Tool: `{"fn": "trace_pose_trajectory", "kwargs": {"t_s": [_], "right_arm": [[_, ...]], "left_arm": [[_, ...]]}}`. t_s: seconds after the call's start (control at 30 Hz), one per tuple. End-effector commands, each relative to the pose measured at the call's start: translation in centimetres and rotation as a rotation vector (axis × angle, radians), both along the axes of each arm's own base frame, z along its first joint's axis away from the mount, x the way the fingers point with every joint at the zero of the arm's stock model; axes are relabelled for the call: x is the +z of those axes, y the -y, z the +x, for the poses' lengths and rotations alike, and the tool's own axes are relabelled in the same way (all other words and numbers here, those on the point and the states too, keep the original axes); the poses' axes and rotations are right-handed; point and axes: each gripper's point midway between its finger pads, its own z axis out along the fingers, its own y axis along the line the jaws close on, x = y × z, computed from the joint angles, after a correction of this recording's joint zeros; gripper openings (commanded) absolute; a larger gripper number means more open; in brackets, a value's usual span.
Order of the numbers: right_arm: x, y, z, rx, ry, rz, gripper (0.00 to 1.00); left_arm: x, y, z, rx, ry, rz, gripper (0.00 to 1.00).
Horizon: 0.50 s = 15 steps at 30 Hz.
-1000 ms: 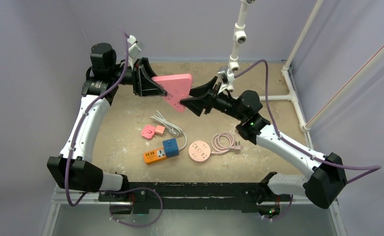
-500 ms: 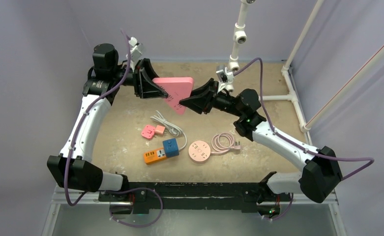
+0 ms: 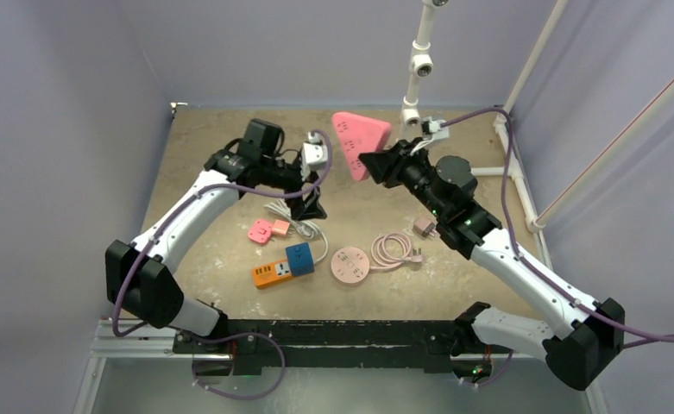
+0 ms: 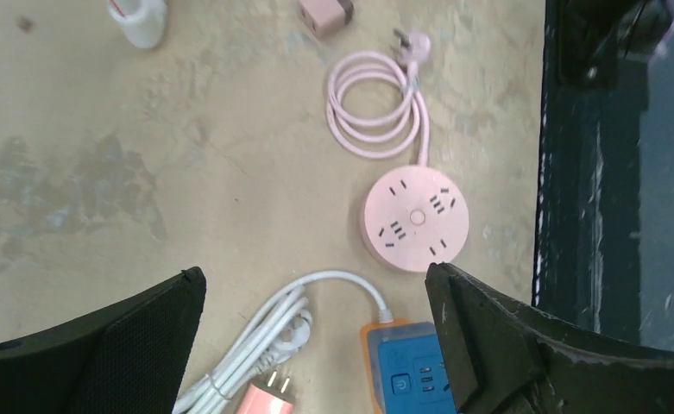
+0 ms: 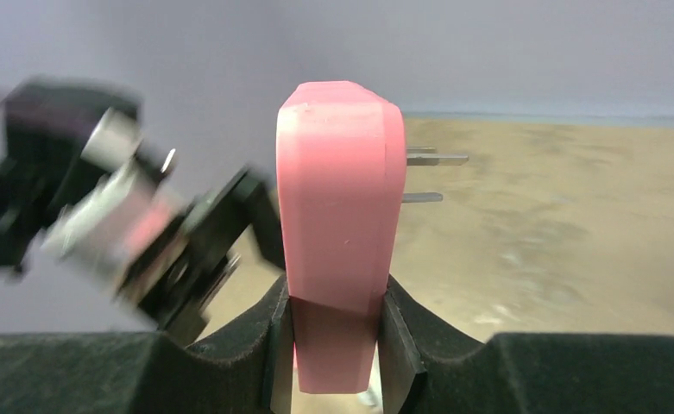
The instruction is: Insert the plug
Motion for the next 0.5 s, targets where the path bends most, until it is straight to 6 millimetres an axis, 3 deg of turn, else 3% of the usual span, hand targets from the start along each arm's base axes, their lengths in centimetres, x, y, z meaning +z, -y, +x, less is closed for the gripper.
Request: {"fn": "trace_pose_trajectory", "kwargs": {"t_s": [0.0, 0.23, 0.37, 0.47], "right_arm": [[-0.6, 6.6, 2.6, -0.376, -0.099, 0.006, 0.0], [-3.4, 9.9, 2.9, -0.547, -0.217, -0.028, 0.0], [-2.6, 10.3, 3.1, -0.565, -0.21, -0.015, 0.0], [-1.4, 10.3, 3.2, -0.559, -0.196, 0.002, 0.0]], "left_arm": [[-4.2, 0.5, -1.3, -0.123, 0.145, 0.186, 0.99], [-8.9, 3.9, -4.5, -0.282, 0.152, 0.273, 0.99], [-11.5, 6.5, -7.0, -0.31, 0.082, 0.33, 0.99], [-13.3, 7.3, -8.5, -0.311, 0.045, 0.375, 0.99]]}}
